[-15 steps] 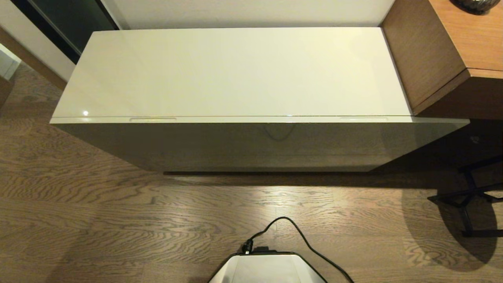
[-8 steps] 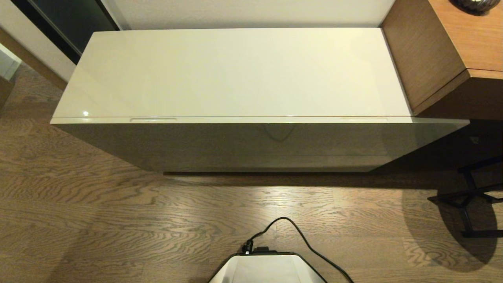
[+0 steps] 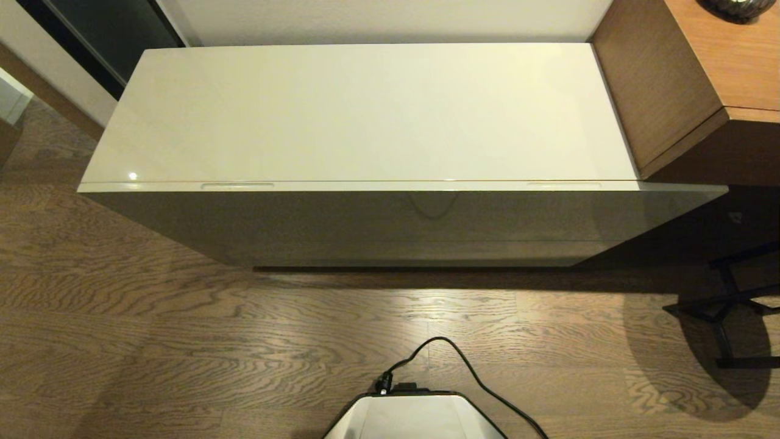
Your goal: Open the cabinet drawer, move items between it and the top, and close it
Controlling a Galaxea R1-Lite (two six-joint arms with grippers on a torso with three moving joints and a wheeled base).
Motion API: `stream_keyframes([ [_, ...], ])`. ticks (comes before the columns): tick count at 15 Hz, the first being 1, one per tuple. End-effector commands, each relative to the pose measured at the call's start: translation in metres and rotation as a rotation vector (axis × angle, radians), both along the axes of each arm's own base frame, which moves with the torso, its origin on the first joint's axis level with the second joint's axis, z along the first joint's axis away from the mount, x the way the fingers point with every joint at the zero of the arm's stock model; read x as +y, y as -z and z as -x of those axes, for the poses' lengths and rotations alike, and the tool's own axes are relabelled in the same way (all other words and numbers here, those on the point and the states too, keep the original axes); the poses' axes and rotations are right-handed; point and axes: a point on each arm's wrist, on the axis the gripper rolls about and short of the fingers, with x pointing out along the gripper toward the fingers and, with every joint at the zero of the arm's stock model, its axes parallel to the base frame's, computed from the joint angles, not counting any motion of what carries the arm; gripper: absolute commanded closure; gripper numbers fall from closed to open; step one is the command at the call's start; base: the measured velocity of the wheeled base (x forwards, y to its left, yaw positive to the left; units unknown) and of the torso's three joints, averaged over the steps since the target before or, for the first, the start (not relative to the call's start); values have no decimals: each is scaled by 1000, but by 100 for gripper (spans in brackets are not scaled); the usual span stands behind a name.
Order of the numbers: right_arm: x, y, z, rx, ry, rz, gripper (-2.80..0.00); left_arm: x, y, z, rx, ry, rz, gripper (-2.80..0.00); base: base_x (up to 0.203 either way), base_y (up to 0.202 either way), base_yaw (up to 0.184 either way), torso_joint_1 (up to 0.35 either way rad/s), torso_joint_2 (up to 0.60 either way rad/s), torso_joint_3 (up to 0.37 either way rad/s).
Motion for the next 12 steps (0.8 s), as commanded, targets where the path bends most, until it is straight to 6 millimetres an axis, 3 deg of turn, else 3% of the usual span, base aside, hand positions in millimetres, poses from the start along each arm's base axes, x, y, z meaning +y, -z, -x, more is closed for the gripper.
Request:
stream_keyframes([
  [1,0,1,1,-13,1,0,0,-1,11,-18,-184,39,-62,0,0,0,0,0,0,0],
  [6,0,1,1,-14,-1,-6,0,-1,17,-19,-142,71,-73,0,0,0,0,0,0,0],
  [12,0,1,1,-14,1,-8,0,-1,17,-19,-142,29,53,0,0,0,0,0,0,0],
])
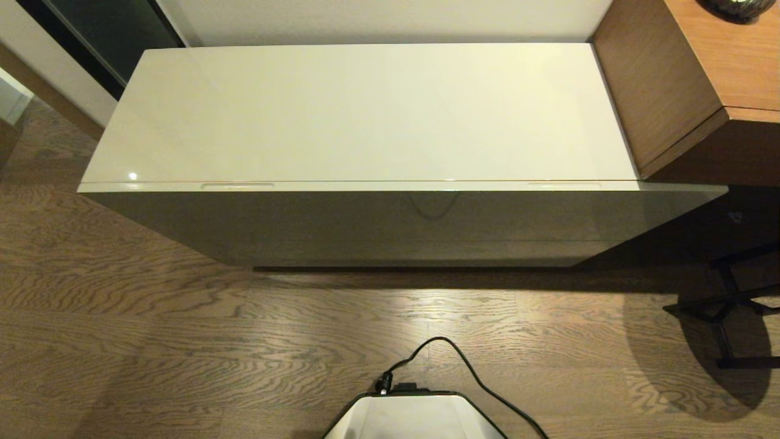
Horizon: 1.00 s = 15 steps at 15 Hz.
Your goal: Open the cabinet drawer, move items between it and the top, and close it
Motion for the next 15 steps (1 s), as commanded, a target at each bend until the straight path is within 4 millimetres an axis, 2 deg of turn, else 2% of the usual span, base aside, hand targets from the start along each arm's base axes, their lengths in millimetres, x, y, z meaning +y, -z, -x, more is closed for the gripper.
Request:
stream_keyframes([
  [1,0,1,1,-12,-2,1,0,0,0,0,-1,-4,3,0,0,0,0,0,0,0],
  [15,0,2,1,-6,4,-30,0,0,0,0,1,-5,18,0,0,0,0,0,0,0],
])
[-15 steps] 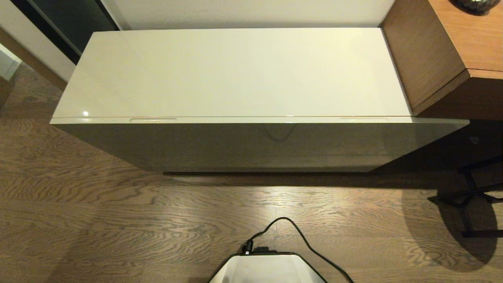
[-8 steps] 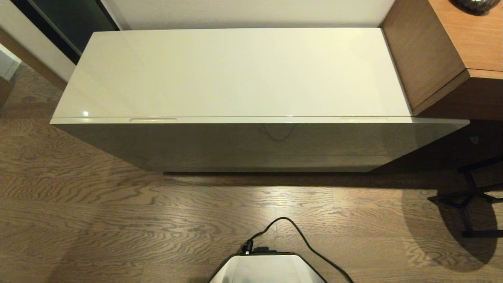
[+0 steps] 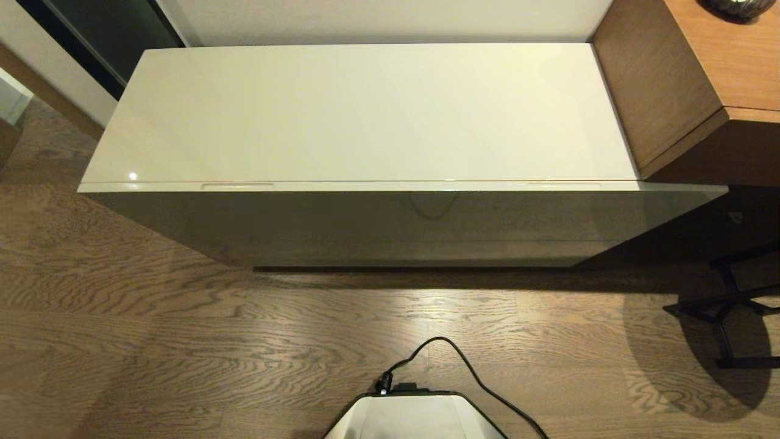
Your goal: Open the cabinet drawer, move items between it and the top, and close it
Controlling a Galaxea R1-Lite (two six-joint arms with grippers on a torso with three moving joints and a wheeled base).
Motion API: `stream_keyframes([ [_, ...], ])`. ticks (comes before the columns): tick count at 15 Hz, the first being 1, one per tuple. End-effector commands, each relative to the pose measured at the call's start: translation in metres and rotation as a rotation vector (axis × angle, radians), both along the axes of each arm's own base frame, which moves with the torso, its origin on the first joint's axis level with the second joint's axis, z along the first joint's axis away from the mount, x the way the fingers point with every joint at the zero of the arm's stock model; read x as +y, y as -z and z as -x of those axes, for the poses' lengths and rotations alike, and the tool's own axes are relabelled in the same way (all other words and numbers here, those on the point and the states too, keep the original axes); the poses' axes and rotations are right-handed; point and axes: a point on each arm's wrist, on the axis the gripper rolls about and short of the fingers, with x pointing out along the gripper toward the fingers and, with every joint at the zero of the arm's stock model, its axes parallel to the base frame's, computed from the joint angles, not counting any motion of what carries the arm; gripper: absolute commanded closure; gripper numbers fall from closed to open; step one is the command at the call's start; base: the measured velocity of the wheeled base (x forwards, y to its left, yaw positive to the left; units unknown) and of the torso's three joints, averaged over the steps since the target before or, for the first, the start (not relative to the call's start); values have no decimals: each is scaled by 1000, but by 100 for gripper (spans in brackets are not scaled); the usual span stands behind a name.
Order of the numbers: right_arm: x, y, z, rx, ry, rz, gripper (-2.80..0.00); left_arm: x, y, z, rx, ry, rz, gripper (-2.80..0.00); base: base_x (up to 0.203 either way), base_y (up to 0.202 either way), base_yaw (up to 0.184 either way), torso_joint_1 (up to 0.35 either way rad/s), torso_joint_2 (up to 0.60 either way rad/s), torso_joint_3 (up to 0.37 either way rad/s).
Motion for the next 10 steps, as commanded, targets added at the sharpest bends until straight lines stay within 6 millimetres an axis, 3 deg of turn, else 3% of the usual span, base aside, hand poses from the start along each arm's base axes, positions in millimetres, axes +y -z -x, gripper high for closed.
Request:
stream_keyframes([
  [1,0,1,1,-12,0,1,0,0,0,0,2,1,1,0,0,0,0,0,0,0],
  [10,0,1,1,-15,-2,-12,0,0,0,0,2,0,2,0,0,0,0,0,0,0],
])
